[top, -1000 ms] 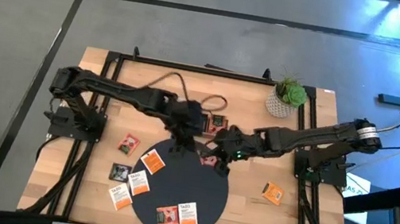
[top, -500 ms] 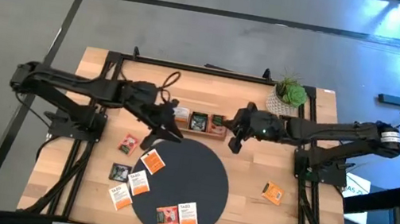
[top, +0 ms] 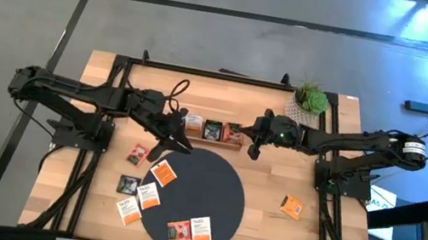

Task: Pick & Place Tea
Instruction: Put the orange tea bag into the right of the wooden organizer

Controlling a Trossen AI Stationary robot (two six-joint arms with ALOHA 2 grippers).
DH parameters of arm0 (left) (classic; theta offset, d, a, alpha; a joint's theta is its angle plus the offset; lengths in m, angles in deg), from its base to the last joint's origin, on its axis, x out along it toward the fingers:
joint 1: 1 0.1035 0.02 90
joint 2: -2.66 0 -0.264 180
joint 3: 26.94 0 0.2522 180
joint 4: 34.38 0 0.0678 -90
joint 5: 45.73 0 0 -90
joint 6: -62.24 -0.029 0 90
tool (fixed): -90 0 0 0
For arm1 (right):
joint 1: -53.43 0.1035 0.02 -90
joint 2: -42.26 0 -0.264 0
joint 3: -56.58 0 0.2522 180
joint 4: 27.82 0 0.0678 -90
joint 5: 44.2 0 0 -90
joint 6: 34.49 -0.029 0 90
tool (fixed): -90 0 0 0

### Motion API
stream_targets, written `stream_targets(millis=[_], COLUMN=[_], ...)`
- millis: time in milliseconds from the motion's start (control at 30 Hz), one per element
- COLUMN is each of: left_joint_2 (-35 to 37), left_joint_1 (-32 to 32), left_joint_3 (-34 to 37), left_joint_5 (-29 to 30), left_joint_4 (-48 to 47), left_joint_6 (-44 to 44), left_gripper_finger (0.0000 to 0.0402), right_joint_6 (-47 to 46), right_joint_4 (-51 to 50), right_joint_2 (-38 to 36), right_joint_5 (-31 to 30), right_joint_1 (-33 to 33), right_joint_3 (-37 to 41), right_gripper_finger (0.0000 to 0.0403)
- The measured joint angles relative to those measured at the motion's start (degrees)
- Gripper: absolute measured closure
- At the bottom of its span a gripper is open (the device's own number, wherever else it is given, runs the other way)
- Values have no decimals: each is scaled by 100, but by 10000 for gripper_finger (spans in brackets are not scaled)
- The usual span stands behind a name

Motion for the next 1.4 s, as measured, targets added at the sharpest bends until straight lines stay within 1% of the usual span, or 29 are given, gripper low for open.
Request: stream_targets(millis=[100,233,433,600,700,833,1033,1233,1300,1400], left_joint_2=[-2,-2,-2,-2,-2,-2,-2,-4,-7,-7], left_joint_1=[0,0,0,0,0,0,0,-2,-2,-2], left_joint_3=[0,0,0,0,0,0,0,-2,-2,-2], left_joint_5=[263,579,580,579,578,575,571,562,562,565], left_joint_4=[-3,-26,-50,-48,-48,-51,-104,-564,-605,-597], left_joint_6=[2,-2,0,0,0,-2,8,297,302,304], left_gripper_finger=[332,332,336,332,332,335,333,334,336,335], right_joint_6=[71,237,298,381,374,378,322,-282,-244,63], right_joint_4=[163,263,305,313,313,313,304,295,123,-276], right_joint_2=[186,460,606,606,606,606,587,449,442,438], right_joint_5=[125,138,129,109,-54,-72,-72,-50,94,258], right_joint_1=[-40,-42,-41,-42,-42,-42,-42,-42,-42,-42], right_joint_3=[32,32,34,34,34,34,24,-404,-598,-917], right_gripper_finger=[397,397,393,378,368,357,325,278,269,264])
